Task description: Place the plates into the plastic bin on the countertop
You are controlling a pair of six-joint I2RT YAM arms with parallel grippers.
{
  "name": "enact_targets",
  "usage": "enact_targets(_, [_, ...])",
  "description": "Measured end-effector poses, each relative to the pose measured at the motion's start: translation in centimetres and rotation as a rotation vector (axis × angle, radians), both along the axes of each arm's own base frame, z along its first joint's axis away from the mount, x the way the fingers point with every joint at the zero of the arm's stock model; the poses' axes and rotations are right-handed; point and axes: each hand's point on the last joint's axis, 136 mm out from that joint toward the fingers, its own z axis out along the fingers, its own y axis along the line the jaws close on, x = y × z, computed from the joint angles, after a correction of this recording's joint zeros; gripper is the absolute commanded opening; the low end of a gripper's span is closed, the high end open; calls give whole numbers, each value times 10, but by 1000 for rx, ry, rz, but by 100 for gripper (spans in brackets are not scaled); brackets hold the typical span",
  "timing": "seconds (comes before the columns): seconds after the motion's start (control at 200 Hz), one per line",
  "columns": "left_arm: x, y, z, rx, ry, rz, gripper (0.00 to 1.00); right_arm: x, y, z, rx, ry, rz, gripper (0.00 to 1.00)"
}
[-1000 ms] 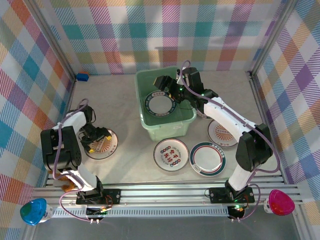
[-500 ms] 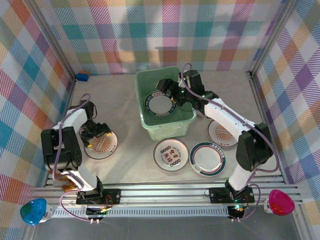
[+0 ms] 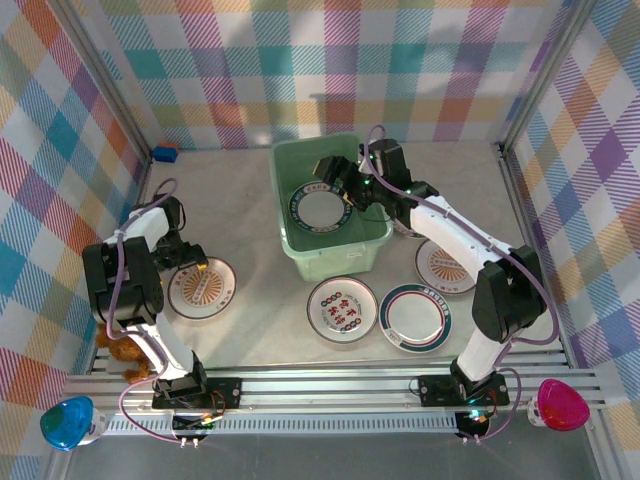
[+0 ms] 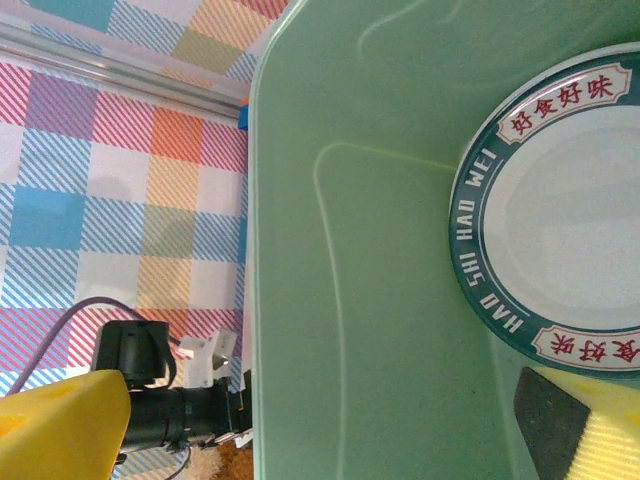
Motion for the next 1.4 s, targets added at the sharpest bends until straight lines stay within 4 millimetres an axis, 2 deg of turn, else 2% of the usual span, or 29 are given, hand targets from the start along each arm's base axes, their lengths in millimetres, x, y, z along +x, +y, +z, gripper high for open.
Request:
enact_targets(0.285, [1, -2, -11, -23, 17, -42, 98, 0, 0, 0, 0, 1, -1, 99])
enact_targets(0.645, [0, -29, -19, -184, -24, -36, 98, -1, -1, -2, 6, 14, -8, 99])
enact_targets(0.88, [-12, -56, -19, -235, -43, -27, 98, -4, -2, -12, -4, 36, -9, 99])
enact_targets(1.135, [-38, -101, -13, -297, -37, -16, 98, -5, -3, -13, -4, 39, -10, 99])
enact_targets(1.28, [-49, -110, -5, -297, -64, -15, 97, -11, -7, -13, -4, 39, -10, 99])
enact_targets(1.4, [-62, -112, -2, -301, -84, 1, 95, -14, -8, -4, 7, 21, -10, 99])
